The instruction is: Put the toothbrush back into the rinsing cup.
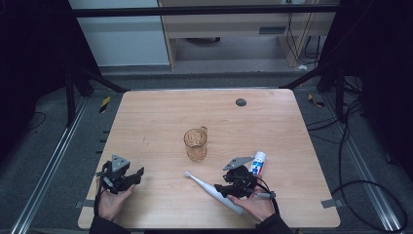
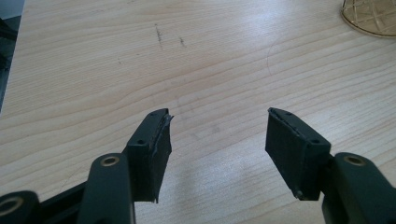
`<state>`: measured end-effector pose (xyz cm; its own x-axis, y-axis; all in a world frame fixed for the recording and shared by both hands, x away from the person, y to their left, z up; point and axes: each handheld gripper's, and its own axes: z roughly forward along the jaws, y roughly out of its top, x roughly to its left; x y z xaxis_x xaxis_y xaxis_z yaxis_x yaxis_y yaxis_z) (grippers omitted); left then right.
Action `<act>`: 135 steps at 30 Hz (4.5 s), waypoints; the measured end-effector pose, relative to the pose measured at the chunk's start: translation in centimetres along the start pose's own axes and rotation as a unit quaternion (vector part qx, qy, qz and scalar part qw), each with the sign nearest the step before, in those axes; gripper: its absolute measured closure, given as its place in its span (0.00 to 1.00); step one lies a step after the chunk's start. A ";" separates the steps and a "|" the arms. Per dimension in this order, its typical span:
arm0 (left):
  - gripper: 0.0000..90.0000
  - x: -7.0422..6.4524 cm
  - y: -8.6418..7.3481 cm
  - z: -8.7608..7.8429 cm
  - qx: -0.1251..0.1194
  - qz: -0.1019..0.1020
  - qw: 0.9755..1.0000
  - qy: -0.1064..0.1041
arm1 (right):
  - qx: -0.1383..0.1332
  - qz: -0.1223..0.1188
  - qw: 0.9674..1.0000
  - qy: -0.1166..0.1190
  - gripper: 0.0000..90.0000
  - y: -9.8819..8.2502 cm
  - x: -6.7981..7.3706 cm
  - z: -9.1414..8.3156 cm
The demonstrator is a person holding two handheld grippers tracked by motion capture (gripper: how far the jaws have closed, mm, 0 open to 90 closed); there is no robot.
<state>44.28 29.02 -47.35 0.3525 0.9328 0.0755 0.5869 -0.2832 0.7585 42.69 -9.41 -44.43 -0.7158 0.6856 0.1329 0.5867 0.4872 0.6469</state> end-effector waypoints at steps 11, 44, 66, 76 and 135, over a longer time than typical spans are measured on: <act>0.44 -0.1 0.0 0.1 0.005 0.004 1.000 -0.002 | 0.036 -0.027 0.999 0.008 0.60 2.0 1.1 1.3; 0.44 -0.1 0.0 0.3 0.014 0.007 1.000 -0.007 | 0.133 -0.057 0.989 0.008 0.66 3.8 1.8 4.9; 0.44 -0.1 0.0 0.4 0.018 0.008 1.000 -0.007 | 0.161 -0.058 0.985 0.008 0.68 2.9 1.8 6.3; 0.44 -0.1 0.0 0.4 0.019 0.008 1.000 -0.007 | 0.162 -0.055 0.985 0.001 0.72 2.7 1.8 6.4; 0.45 -0.1 0.0 0.3 0.015 0.007 1.000 -0.005 | -0.061 -0.017 0.998 -0.008 0.75 5.1 0.6 -0.6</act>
<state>44.50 28.85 -47.55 0.3676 0.9266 0.0791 0.6036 -0.3024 0.7377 45.03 -6.85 -40.56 -0.7274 0.6792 0.0980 0.5112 0.4409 0.7377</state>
